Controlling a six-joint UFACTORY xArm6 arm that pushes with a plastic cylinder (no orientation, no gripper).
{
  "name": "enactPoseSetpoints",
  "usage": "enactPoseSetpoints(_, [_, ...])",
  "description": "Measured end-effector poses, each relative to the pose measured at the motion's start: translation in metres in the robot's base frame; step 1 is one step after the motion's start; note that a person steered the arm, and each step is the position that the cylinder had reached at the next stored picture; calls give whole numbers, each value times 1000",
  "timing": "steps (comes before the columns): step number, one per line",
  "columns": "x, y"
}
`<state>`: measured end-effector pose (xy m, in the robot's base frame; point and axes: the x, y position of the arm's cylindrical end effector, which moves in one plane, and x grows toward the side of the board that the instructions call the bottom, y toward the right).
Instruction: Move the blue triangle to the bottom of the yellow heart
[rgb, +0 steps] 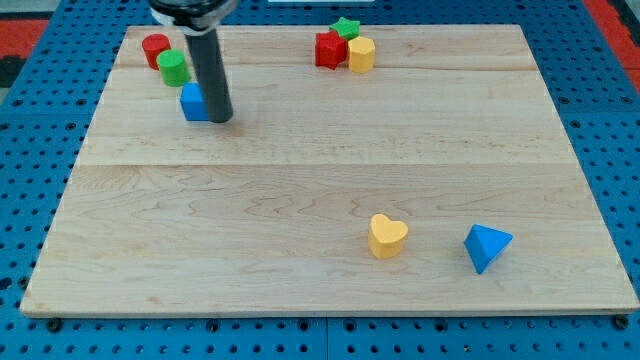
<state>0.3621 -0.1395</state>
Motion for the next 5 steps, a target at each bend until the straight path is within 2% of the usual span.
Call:
enactPoseSetpoints(1, [-27,-24])
enactPoseSetpoints(2, [-26,-9])
enactPoseSetpoints(4, [22,187])
enactPoseSetpoints(5, [34,219])
